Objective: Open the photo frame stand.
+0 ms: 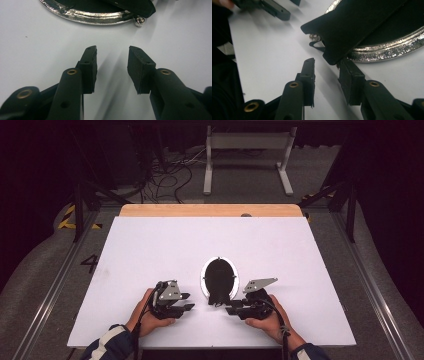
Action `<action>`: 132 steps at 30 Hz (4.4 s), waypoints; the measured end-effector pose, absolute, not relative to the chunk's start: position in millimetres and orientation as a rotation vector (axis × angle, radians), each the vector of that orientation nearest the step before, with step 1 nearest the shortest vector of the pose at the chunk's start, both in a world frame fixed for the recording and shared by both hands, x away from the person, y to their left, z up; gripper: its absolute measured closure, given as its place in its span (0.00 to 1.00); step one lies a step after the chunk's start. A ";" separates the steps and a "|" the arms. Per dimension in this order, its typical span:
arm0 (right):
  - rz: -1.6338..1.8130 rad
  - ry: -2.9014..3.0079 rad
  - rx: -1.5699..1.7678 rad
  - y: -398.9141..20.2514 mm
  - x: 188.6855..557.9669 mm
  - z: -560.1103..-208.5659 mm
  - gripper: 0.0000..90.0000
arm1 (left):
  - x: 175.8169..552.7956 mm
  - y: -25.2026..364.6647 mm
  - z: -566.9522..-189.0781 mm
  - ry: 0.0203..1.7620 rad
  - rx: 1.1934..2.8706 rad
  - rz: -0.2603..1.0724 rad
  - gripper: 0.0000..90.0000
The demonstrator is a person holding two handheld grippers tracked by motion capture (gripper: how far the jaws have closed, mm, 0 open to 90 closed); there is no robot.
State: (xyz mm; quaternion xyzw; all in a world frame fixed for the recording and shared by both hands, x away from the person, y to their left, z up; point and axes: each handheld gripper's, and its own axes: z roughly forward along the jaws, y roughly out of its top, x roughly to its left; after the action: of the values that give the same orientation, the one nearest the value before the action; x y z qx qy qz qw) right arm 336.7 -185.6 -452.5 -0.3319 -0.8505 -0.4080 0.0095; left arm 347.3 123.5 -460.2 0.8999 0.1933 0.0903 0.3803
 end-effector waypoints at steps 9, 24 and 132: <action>-1.335 -2.457 -1.086 -188.4 349.2 -456.6 0.66 | 350.5 117.6 -462.5 0.492 2.306 0.225 0.67; -1.383 -2.110 -1.260 -187.5 376.6 -464.0 0.60 | 366.2 112.9 -463.8 0.531 2.294 0.237 0.66; -1.586 -2.481 -1.022 -178.2 381.4 -445.3 0.87 | 411.5 106.2 -438.7 0.433 1.995 0.213 0.77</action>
State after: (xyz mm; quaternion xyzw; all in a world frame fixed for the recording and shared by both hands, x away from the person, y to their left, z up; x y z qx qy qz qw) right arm 381.4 -178.2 -445.3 -0.3278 -0.7960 -0.5088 0.0124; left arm 411.5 106.2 -438.7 0.8312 0.1807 0.0889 0.5182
